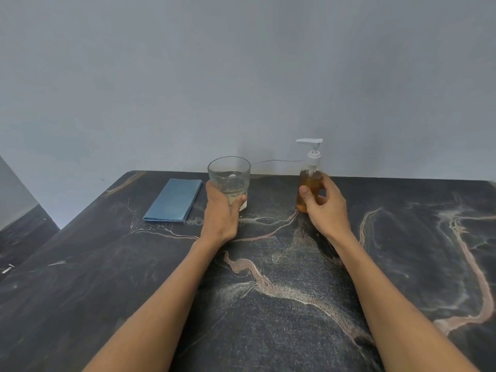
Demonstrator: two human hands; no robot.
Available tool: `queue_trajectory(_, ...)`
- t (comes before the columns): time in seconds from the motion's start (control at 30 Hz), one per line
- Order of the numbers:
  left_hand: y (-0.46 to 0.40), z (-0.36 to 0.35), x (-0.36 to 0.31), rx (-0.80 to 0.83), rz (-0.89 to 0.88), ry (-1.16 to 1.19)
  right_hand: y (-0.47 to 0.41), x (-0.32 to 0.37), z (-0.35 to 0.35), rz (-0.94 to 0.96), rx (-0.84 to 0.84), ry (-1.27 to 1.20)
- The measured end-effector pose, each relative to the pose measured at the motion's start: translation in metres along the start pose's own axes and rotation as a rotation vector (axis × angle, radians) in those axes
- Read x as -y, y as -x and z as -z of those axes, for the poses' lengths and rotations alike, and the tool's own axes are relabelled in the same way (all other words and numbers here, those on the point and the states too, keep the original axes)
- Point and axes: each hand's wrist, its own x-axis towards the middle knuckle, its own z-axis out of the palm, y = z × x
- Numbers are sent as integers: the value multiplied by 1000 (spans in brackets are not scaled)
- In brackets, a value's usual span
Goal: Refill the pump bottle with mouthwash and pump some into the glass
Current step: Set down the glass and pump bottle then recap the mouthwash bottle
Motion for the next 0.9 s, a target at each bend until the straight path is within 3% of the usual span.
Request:
queue_trajectory(0.2,10,6,-13,70,81,-13,11,9,3,-72,16,-52)
queue_trajectory(0.33,36,13,-19,97,17,-138,30,20,8,-135,2,-44)
queue_trajectory(0.53,100,28,-28,-20,9,-226,90,42,22,-168,38,-18)
queue_trajectory(0.9,216,72,-39,-30,-122,-388,228,92,62,-141,139,-46)
